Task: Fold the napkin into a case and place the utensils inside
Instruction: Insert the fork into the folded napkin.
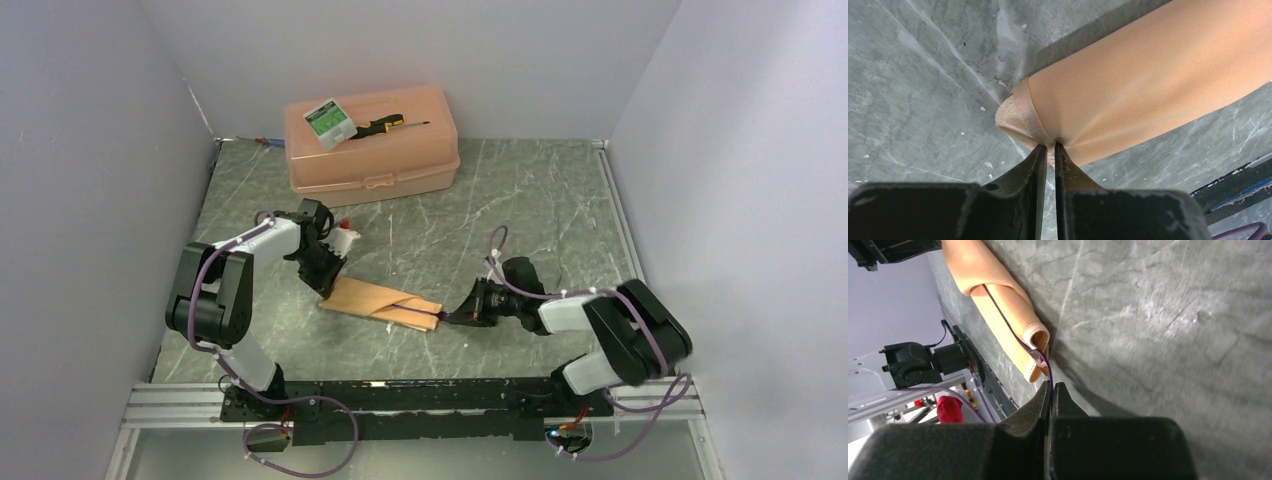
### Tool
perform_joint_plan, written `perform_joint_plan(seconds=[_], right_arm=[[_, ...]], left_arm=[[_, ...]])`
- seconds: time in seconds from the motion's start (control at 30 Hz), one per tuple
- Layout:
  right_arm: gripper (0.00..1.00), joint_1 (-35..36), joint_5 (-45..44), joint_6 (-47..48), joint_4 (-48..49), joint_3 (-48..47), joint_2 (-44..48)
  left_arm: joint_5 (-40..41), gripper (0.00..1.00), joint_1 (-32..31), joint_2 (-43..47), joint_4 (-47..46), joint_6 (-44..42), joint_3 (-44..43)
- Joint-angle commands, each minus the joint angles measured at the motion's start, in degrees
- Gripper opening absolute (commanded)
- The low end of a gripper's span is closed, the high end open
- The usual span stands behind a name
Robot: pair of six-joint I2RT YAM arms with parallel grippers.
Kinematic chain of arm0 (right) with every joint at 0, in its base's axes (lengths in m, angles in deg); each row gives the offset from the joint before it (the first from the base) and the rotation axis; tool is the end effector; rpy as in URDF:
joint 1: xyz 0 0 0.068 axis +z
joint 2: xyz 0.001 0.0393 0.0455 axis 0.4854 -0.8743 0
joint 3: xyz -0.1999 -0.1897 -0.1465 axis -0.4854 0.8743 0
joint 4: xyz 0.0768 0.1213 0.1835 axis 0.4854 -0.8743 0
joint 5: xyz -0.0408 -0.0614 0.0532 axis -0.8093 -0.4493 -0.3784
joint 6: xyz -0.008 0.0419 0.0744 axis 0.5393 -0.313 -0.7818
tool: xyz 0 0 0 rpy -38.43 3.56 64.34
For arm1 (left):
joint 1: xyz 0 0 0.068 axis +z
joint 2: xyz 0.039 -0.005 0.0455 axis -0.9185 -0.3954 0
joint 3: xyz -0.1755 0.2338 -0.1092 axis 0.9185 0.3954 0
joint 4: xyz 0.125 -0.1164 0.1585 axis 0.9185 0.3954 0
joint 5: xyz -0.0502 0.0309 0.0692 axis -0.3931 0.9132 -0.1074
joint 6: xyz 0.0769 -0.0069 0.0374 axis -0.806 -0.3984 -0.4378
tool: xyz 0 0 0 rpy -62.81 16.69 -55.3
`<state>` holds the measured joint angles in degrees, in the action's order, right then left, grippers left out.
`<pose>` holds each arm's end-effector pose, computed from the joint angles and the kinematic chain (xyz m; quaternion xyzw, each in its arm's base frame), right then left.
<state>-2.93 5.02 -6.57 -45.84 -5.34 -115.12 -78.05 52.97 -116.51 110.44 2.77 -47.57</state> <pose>0.1846 0.1416 0.1445 0.0532 0.8775 0.4624 0.1151 0.2585 -0.0822 0.1813 0.3168 0.9386 -0.1181 0.0682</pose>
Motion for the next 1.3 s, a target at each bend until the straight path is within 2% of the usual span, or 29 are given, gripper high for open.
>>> perform_joint_plan(seconds=[0.0,0.17,0.33,0.57,1.27], right_arm=[[0.0,-0.15,-9.03,3.17,-15.49,-0.81,10.12],[0.0,0.54,-10.19,0.32,-22.76,-4.38,15.99],[0.0,2.35,-9.48,-1.22,-22.24,-6.38,12.4],[0.0,3.96,-11.38,-2.66,-23.15,-8.65,13.25],[0.0,9.64,-14.47,-1.77,-28.01,-15.86,6.7]], left_arm=[[0.53,0.15,-0.15,-0.58,0.8,0.19,-1.98],[0.08,0.15,-0.15,-0.69,0.6,0.42,-1.81],[-0.11,0.14,-0.11,-0.6,0.59,0.16,-1.63],[-0.72,0.13,-0.16,-0.71,0.63,0.27,-1.87],[-1.23,0.1,-0.19,-0.23,0.62,0.37,-1.45]])
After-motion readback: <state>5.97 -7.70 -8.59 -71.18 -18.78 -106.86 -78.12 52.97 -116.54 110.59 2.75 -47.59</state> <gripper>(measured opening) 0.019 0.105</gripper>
